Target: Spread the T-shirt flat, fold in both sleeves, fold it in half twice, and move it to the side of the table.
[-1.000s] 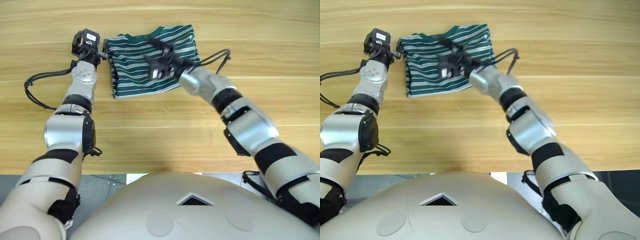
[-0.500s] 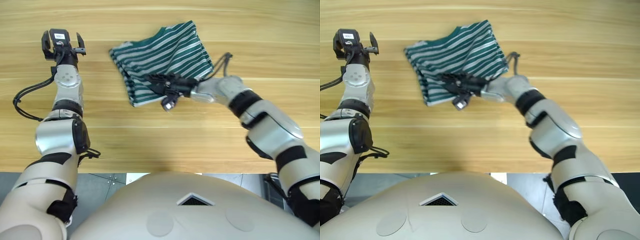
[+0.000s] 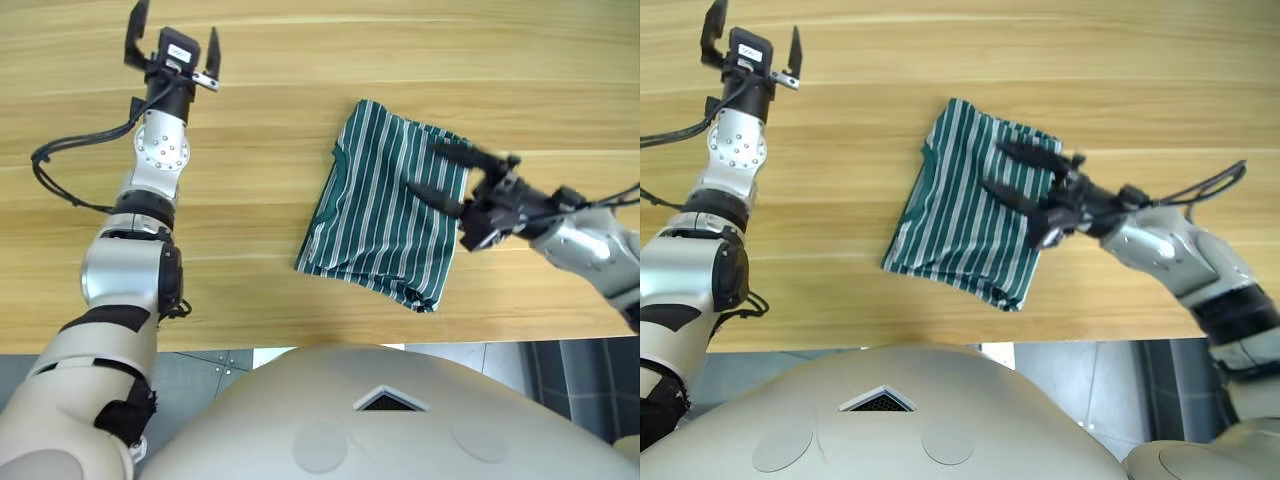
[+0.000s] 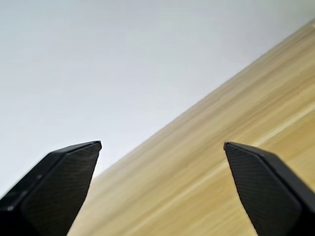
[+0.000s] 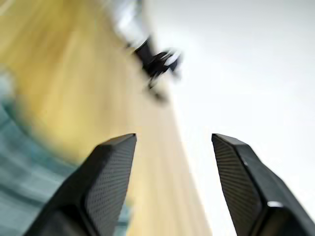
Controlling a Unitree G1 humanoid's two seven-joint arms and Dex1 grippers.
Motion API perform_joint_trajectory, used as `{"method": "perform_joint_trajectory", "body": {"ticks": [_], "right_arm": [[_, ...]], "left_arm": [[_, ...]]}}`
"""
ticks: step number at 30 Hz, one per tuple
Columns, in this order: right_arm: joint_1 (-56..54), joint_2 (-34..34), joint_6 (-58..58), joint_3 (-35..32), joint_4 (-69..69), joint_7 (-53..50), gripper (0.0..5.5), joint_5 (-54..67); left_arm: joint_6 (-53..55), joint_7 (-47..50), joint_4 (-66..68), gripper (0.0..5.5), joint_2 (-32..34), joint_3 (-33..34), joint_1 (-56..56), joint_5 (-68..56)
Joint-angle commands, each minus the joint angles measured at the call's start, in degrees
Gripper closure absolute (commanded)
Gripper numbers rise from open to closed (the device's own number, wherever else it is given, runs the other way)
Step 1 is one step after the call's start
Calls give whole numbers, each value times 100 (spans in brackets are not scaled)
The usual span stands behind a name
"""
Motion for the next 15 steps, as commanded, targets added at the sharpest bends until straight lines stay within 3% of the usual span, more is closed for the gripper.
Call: {"method": "perform_joint_trajectory", "body": {"ticks": [1,9,15], "right_arm": [[-222,797,408,-190,523,333,267,230],[-797,1534,1053,-1629,1647,-15,267,86],[-1384,1858,1360,-1884,2624,-80,267,-385]], "left_arm": [[-1019,-1033,-591,88,-117,-521,473,-63],[-2193,-3692,-1313,88,-318,-2586,1511,-49],[-1771,-3673,-1371,88,-591,-2671,1365,72]]}}
